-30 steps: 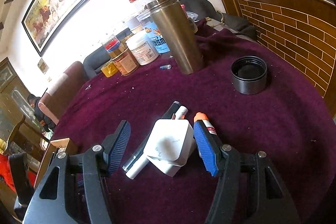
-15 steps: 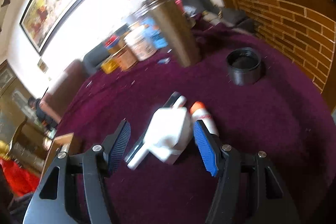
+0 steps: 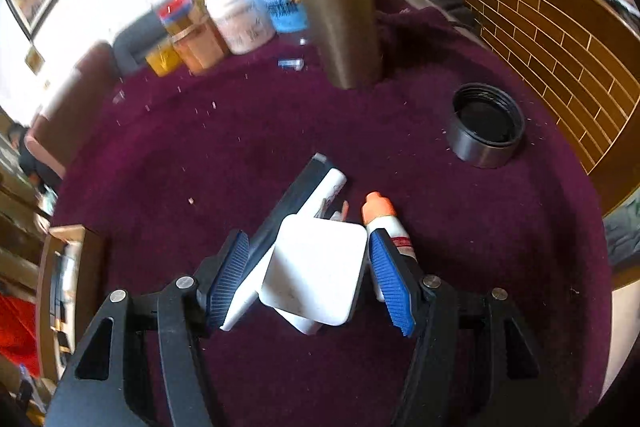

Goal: Organize rigid objects
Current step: 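Place the clear pen in the box while the right tool carries the white charger block in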

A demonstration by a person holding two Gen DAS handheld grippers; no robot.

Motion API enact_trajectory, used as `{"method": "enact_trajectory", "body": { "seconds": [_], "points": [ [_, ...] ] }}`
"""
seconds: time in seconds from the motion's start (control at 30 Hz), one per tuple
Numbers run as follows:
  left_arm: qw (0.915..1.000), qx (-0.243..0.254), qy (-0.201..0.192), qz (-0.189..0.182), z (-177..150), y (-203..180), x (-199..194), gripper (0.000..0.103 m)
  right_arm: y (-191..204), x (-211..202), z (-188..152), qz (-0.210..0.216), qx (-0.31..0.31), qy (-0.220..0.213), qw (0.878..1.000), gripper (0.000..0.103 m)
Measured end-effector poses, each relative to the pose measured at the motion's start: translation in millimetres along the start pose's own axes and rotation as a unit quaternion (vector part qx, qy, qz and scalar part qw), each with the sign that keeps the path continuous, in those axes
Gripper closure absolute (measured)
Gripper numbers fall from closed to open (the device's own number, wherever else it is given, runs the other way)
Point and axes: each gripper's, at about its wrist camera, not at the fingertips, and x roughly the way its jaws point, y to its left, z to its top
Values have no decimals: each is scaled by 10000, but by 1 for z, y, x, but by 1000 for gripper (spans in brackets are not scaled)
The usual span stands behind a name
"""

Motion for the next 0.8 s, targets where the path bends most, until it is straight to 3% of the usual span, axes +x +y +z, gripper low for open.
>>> {"method": "enact_trajectory", "body": {
  "seconds": [0.07,0.1,0.13,0.3,0.4,0.6,0.8],
  "points": [
    [9999,-148,-18,83,0,13,-1,93,4,9,-1,-205,-72,104,9997,47],
    [9997,-214,-40,123,-1,19,-2,93,4,7,-4,-394,-140,41,9991,56],
    [9995,-260,-62,163,-2,24,-4,93,4,7,-4,-394,-140,41,9991,57],
    [9982,-439,-134,379,-8,50,-14,93,-6,-18,-12,-40,166,-172,9997,57],
    [9964,-553,-92,640,-8,66,-13,93,2,-39,-18,483,218,-260,9983,57],
    [9881,-655,201,1378,-1,97,3,93,82,-62,-41,1424,-541,-75,9883,57],
    [9742,-540,588,2111,18,122,35,92,186,-45,-80,2206,-1376,583,9638,56]
  ]
}}
